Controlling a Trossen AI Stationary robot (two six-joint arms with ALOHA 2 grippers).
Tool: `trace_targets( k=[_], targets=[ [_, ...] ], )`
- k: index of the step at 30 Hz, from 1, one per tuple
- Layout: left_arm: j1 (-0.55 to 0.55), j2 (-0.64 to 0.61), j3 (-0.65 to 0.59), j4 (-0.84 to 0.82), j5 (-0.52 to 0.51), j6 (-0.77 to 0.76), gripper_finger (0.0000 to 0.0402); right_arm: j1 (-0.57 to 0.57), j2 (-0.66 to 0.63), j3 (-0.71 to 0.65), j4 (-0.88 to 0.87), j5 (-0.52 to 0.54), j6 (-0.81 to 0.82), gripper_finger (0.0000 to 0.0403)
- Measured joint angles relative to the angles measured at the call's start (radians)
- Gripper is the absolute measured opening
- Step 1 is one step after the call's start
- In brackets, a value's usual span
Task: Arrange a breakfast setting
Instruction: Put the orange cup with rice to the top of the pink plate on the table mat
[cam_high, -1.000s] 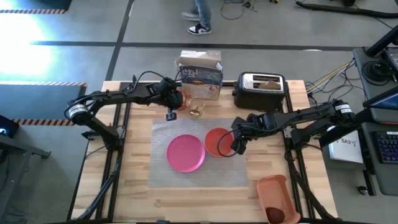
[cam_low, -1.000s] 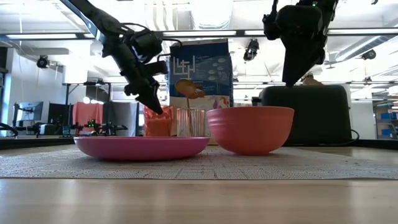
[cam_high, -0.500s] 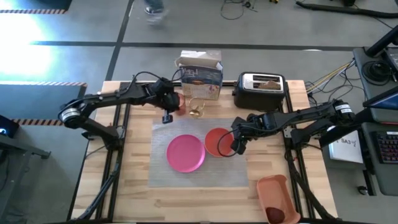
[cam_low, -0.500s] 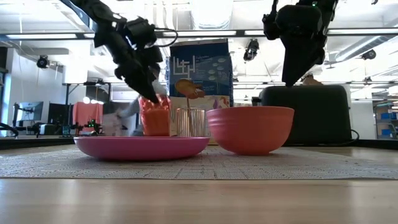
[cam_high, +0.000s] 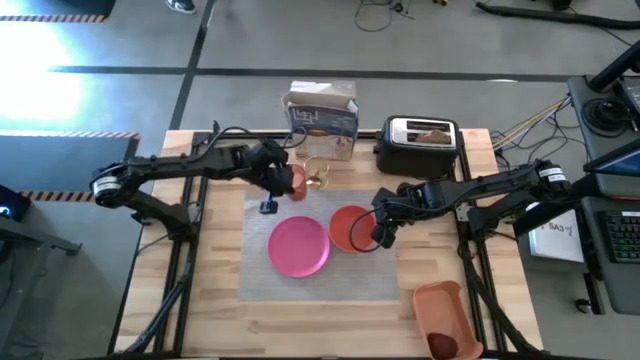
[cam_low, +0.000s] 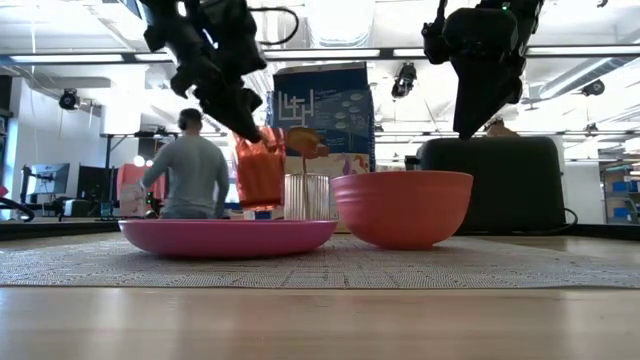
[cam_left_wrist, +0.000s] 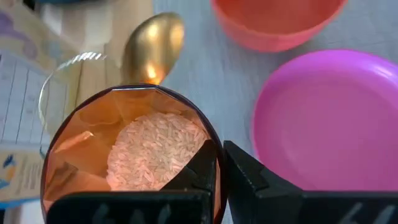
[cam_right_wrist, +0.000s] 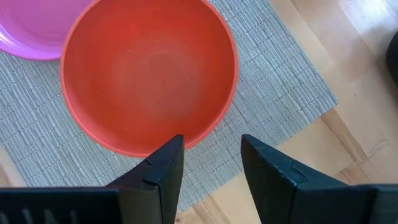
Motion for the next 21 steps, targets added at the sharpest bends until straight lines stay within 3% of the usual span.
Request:
trace_targets(
  k=[10, 21],
  targets=[
    [-0.118, 0.008, 0.019, -0.011, -0.004, -0.006, 0.0002, 0.000, 0.000, 0.000, 0.001, 0.000, 0.000, 0.0151],
    [-0.137, 0.049, 0.020, 0.075, -0.015, 0.022, 0.0002, 0.000, 0.000, 0.000, 0.002, 0.000, 0.000, 0.0151]
  ],
)
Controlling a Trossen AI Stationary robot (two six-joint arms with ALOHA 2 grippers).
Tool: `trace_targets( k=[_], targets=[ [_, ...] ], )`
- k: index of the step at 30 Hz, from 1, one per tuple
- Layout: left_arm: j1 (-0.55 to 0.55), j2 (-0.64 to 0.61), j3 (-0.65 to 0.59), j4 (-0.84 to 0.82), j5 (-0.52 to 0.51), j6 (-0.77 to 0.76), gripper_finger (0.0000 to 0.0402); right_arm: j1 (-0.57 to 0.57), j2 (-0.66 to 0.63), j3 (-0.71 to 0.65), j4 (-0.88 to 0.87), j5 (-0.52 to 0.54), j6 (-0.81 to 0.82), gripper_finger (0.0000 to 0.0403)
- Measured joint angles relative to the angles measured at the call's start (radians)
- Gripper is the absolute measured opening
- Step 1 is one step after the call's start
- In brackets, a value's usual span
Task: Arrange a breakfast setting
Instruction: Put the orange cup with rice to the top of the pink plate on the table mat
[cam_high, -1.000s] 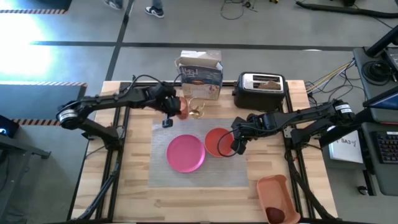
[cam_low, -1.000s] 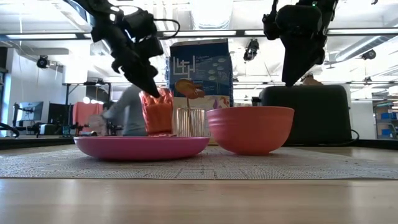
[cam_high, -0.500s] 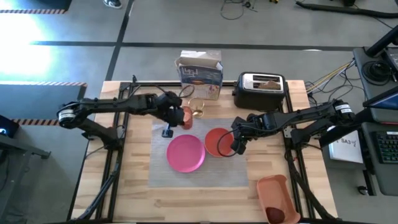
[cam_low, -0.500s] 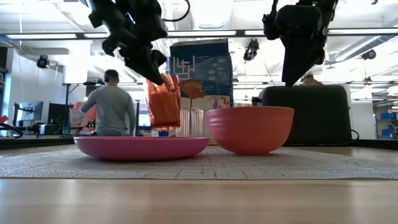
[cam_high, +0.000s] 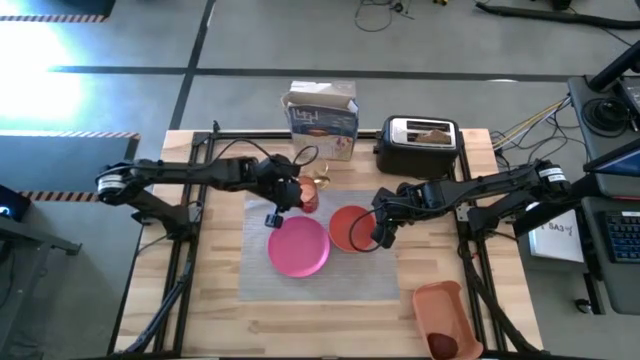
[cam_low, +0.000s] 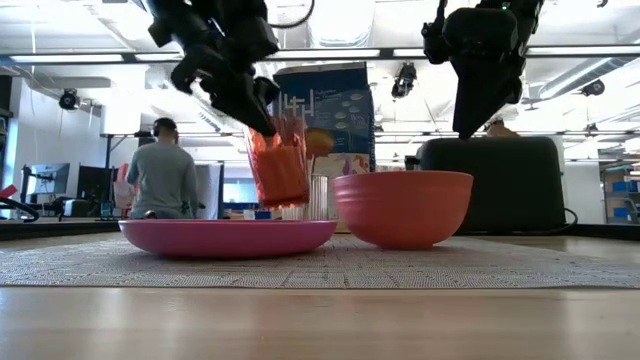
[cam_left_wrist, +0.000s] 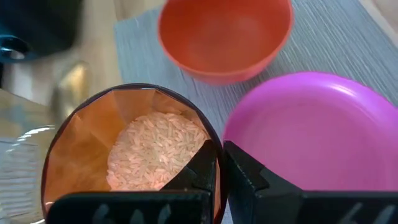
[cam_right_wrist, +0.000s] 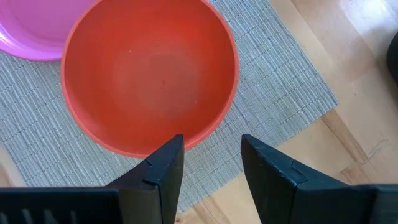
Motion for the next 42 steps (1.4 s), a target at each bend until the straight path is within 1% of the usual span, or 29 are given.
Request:
trace_targets(
  k=[5, 20, 31, 42],
  targets=[
    [0.000, 0.036, 0.000, 0.028, 0.013, 0.018, 0.0002, 0.000, 0.000, 0.000, 0.001, 0.000, 0.000, 0.0151],
    [0.000, 0.044, 0.000, 0.049, 0.013, 0.060, 0.0003, 0.000, 0.000, 0.000, 0.013, 0.000, 0.000, 0.0151],
    [0.000, 0.113, -0.001, 0.117, 0.013, 0.090, 0.0004, 0.000, 0.000, 0.000, 0.027, 0.000, 0.000, 0.0151],
    [0.000, 0.169, 0.021, 0.109, 0.013, 0.105, 0.0004, 0.000, 0.000, 0.000, 0.030, 0.000, 0.000, 0.0151]
  ],
)
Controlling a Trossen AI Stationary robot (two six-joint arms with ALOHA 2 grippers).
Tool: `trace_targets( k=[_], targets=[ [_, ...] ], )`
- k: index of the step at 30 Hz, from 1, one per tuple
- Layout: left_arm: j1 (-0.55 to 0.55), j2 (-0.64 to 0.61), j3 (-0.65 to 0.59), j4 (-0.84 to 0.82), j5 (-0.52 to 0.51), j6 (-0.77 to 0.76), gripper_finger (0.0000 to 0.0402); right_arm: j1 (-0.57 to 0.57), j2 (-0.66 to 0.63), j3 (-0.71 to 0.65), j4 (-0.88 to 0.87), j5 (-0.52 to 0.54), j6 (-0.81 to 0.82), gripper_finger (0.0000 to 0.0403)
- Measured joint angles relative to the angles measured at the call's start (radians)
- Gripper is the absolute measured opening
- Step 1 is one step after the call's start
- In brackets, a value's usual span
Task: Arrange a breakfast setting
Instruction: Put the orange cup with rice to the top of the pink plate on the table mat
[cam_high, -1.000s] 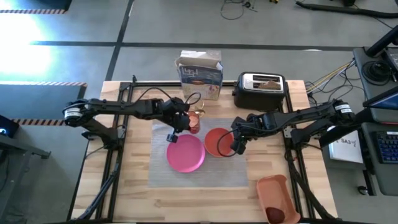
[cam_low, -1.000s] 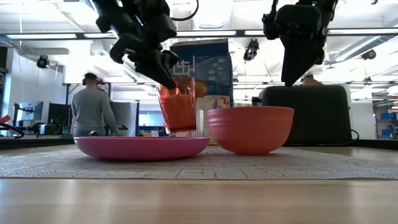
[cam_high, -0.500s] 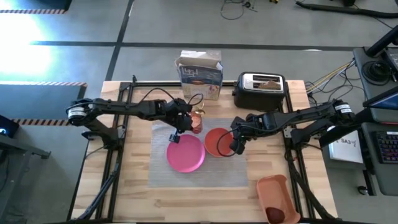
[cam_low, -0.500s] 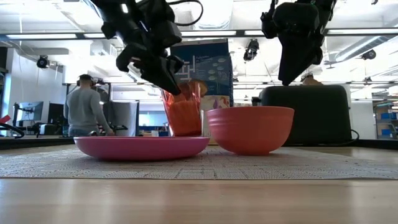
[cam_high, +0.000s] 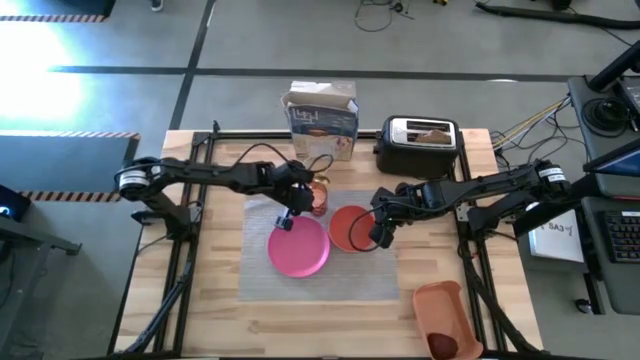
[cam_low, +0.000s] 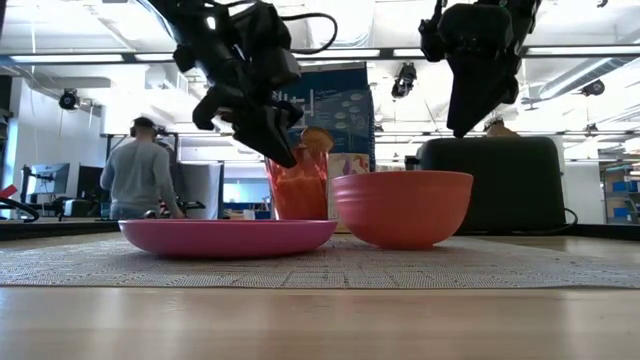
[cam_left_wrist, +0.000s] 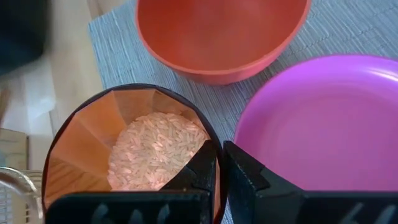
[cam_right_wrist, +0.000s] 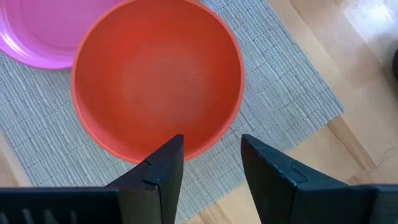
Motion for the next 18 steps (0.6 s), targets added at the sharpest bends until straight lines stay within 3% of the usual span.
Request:
trace_targets(
  k=[18],
  targets=[
    [0.000, 0.037, 0.049, -0.047, 0.001, -0.025, 0.0005, 0.000, 0.000, 0.000, 0.016, 0.000, 0.000, 0.0151]
  ],
)
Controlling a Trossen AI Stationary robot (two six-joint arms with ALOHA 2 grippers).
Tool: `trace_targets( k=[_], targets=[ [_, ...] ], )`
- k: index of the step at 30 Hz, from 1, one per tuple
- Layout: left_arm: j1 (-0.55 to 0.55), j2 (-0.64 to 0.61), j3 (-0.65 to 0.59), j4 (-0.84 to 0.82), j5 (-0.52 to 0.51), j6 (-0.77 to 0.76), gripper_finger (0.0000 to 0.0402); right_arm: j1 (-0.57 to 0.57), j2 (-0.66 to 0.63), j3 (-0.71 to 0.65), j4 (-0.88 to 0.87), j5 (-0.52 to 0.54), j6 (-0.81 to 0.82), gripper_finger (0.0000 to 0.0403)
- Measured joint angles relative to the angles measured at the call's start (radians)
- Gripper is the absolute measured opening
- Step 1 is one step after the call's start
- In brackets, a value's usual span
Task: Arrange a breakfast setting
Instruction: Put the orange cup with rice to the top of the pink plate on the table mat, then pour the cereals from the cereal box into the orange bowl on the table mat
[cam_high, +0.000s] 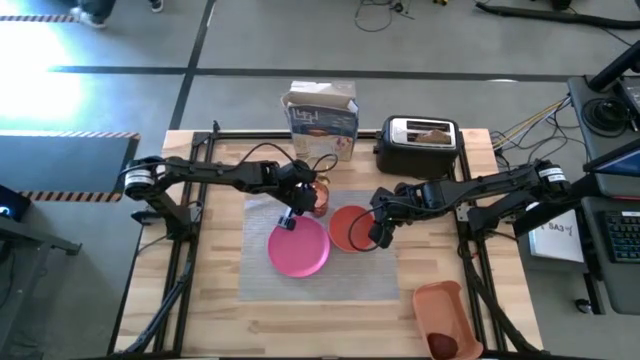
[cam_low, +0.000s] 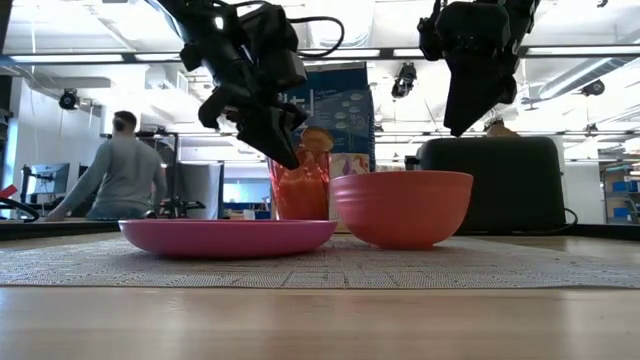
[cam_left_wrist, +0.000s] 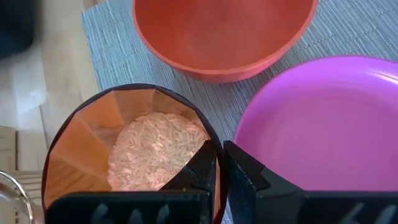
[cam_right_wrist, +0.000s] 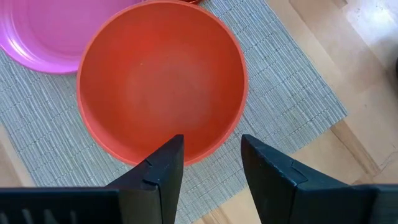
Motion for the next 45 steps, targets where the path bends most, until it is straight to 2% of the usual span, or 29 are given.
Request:
trace_targets(
  k=[9, 20, 25, 32, 36, 45],
  targets=[
    [0.000, 0.000, 0.000, 0.001, 0.006, -0.060, 0.0008, 0.000, 0.000, 0.000, 0.000, 0.000, 0.000, 0.0151],
    [-0.010, -0.001, 0.027, -0.008, 0.009, -0.132, 0.0078, 0.000, 0.000, 0.000, 0.002, 0.000, 0.000, 0.0151],
    [-0.025, -0.001, 0.106, -0.073, 0.010, -0.129, 0.0085, 0.000, 0.000, 0.000, 0.003, 0.000, 0.000, 0.0151],
    [-0.031, -0.009, 0.212, -0.279, 0.009, -0.129, 0.0085, 0.000, 0.000, 0.000, 0.003, 0.000, 0.000, 0.0151],
    [-0.033, -0.079, 0.156, -0.283, 0.008, -0.131, 0.0085, 0.000, 0.000, 0.000, 0.004, 0.000, 0.000, 0.0151],
    [-0.034, -0.392, -0.118, -0.071, -0.039, -0.278, 0.0085, 0.000, 0.000, 0.000, 0.011, 0.000, 0.000, 0.0151]
  ],
)
